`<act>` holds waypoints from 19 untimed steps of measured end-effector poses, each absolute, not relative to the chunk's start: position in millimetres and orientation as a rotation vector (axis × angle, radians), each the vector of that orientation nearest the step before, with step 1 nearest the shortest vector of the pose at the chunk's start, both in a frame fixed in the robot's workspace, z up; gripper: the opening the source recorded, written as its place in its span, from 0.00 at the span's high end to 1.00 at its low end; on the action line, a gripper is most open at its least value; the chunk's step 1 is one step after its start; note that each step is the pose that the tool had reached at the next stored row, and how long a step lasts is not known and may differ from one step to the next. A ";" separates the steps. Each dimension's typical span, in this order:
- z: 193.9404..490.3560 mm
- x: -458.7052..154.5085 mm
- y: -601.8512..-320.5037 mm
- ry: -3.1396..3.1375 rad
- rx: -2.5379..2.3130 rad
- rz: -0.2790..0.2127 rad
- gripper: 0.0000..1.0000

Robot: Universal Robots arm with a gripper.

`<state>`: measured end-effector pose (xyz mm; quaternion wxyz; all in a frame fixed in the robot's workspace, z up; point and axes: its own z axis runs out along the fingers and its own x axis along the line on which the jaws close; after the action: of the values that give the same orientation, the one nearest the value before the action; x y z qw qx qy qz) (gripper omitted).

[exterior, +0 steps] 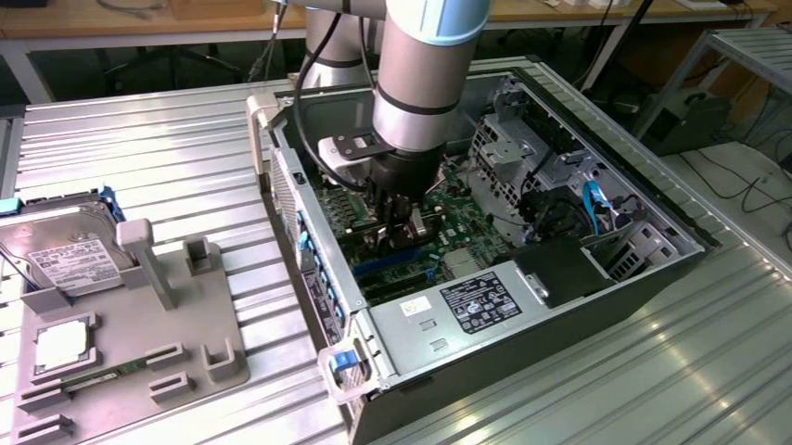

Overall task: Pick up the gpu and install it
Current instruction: 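Insert the gpu into the slot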

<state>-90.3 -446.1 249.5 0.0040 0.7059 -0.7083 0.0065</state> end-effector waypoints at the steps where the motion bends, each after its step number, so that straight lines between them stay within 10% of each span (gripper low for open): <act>1: 249.5 -90.3 -446.1 -2.219 2.212 0.020 0.70; 19: 249.5 -88.2 -448.6 -2.222 2.209 0.020 0.70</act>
<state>-88.2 -448.6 249.5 0.0040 0.7050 -0.7092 0.0065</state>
